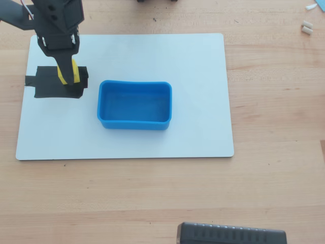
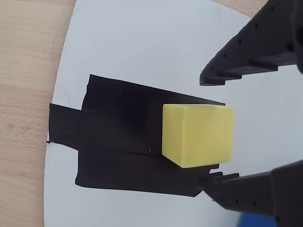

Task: Pick up yellow cube and drop it in the blue rectangular bin

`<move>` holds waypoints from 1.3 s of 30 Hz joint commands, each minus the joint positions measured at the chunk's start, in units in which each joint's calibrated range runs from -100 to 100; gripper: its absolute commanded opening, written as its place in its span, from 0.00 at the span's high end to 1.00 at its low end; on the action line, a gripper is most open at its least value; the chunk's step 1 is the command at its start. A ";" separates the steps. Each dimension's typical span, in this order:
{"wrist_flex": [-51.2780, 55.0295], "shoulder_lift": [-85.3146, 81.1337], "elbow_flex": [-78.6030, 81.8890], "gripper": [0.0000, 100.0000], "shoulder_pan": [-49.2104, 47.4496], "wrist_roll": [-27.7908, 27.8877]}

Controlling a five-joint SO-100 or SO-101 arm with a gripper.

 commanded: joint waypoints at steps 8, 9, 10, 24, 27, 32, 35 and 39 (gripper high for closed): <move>-5.69 0.00 3.44 0.79 -0.64 0.24; -5.78 0.00 3.44 0.82 -0.64 0.20; -5.86 0.00 3.44 0.84 -0.64 0.20; 10.99 -13.93 -0.38 0.88 -7.24 -7.47; 16.52 -18.58 -2.83 0.88 -10.33 -9.33; 22.47 -19.60 -8.56 0.88 -15.99 -13.48; 22.80 -21.55 -9.29 0.88 -20.71 -16.12; 21.14 -22.57 -10.19 0.88 -27.57 -19.73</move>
